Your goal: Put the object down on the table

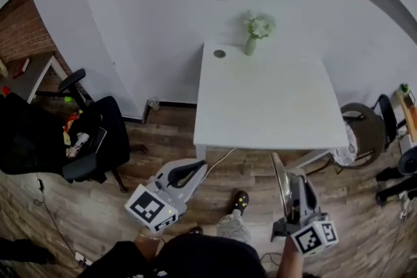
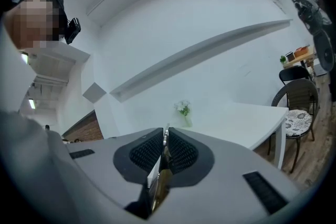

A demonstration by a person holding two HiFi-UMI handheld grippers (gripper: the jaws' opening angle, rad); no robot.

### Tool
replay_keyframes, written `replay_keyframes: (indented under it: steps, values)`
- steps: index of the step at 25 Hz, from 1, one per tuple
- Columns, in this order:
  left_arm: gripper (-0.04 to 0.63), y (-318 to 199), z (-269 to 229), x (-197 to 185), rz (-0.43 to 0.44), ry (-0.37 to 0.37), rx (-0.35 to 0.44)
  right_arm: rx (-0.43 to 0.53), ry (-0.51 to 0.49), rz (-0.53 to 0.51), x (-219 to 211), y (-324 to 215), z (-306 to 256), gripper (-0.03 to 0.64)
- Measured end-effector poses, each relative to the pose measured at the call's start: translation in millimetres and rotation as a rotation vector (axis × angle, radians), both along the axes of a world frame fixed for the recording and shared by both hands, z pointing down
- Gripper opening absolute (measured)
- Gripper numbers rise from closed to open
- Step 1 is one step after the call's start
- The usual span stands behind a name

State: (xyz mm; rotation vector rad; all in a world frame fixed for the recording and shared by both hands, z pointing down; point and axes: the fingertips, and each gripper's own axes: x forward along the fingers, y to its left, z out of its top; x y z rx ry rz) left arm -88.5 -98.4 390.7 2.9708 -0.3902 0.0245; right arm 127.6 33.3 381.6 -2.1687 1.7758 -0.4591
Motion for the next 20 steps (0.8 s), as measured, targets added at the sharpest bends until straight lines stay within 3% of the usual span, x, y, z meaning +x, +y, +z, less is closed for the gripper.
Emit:
replay_keyframes:
  steps: [9,20]
  values:
    - [0.0,-49.5,2.6,33.2,-0.14,-0.016,-0.011,0.023,-0.02,-0.14,50.3,-85.4,-2.0,0.031]
    - [0.0,-91.9,-6.1,115.4,-0.213,-0.032,0.044,-0.003,-0.024,-0.2,148.7,-144.7,5.0,0.031]
